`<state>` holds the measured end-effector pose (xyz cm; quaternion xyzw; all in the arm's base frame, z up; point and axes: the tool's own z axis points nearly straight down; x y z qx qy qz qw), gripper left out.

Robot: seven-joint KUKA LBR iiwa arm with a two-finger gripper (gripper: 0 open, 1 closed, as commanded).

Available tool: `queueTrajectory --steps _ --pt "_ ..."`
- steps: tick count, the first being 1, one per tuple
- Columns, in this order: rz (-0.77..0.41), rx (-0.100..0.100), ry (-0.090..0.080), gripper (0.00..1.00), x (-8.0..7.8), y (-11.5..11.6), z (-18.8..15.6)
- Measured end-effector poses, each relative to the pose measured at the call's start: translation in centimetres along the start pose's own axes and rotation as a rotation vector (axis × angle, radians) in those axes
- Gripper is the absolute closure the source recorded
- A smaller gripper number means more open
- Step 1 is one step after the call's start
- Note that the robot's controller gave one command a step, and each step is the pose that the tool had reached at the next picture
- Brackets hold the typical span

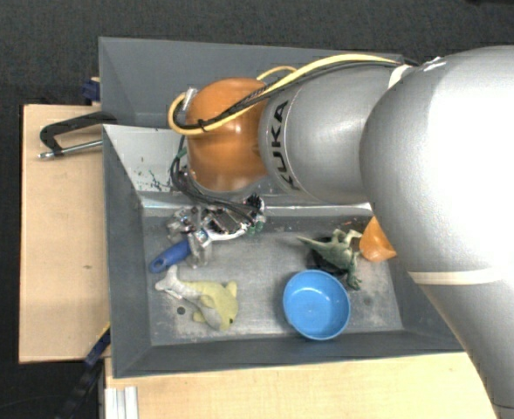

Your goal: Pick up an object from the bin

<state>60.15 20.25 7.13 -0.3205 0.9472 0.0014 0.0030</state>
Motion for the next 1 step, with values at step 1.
queueTrajectory --steps 1 --pt "0.046 0.004 -0.007 1.00 2.96 -0.70 -13.34"
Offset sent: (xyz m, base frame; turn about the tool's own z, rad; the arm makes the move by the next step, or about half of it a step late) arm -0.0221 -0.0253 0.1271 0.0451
